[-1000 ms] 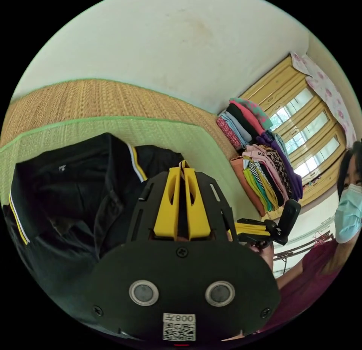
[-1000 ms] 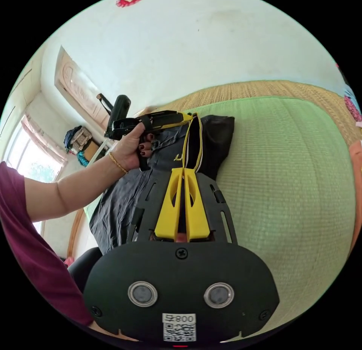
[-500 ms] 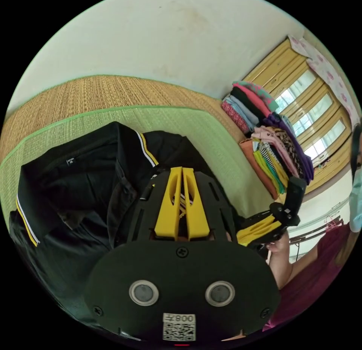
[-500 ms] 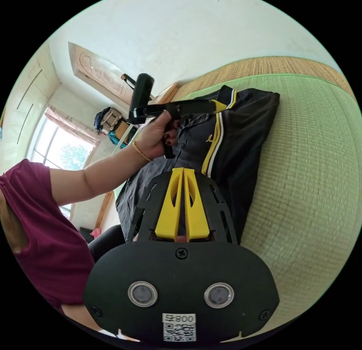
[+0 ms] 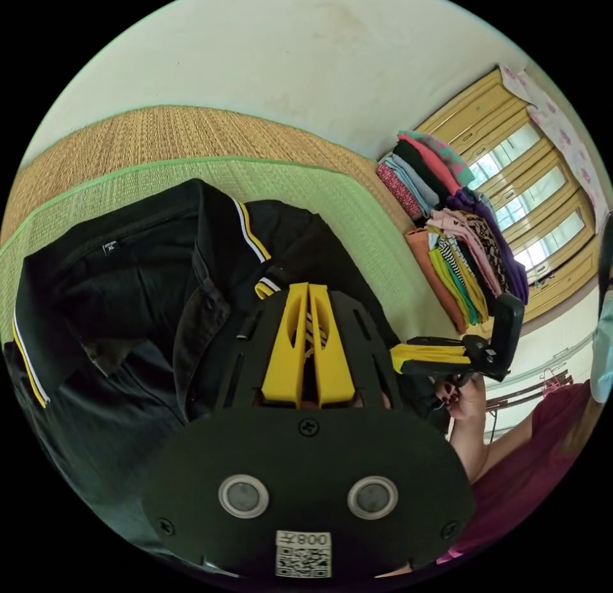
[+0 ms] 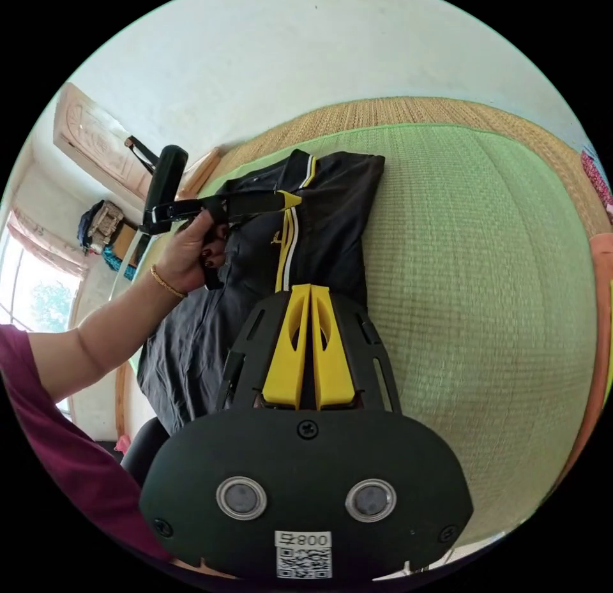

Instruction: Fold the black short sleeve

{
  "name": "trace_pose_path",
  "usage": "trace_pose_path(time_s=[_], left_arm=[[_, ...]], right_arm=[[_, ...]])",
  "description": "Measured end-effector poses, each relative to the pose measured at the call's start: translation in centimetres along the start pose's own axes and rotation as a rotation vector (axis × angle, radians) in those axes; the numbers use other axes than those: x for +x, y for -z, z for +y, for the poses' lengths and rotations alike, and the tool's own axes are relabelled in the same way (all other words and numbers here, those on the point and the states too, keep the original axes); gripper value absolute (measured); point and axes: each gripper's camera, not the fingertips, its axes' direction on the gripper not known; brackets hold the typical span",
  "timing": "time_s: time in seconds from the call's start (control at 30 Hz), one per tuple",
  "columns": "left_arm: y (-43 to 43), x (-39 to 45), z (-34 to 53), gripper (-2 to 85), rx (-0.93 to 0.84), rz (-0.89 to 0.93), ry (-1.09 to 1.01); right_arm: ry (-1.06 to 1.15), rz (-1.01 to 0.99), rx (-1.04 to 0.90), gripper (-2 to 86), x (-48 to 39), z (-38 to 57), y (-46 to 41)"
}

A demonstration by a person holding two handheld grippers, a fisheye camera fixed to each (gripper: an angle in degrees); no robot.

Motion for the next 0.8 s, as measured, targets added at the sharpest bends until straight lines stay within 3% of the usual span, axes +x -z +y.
trace_pose_path(time_s=[0.27, 0.4, 0.53, 0.63, 0.8], left_arm=[[12.1, -2.6, 8.7, 0.2, 0.181, 0.016, 0.030], [22.0, -7.1, 20.0, 0.7, 0.340, 0.047, 0.223], [32.1, -12.4, 35.3, 2.7, 0.515, -0.027, 0.561], [37.6, -14.7, 44.4, 5.3, 0.559, -0.159, 0.733], [41.7, -18.4, 52.0, 8.2, 0.525, -0.203, 0.878]], right_arm=[[-0.067, -0.108, 0.026, 0.0, 2.9, -0.3, 0.0], [-0.123, -0.254, 0.063, 0.0, 5.6, 0.0, 0.2], [-0.244, -0.558, 0.146, 0.0, 10.7, 1.1, 0.1], [-0.281, -0.664, 0.217, 0.0, 12.5, 1.8, 0.8], [-0.398, -0.872, 0.390, 0.5, 15.4, 3.5, 1.4]])
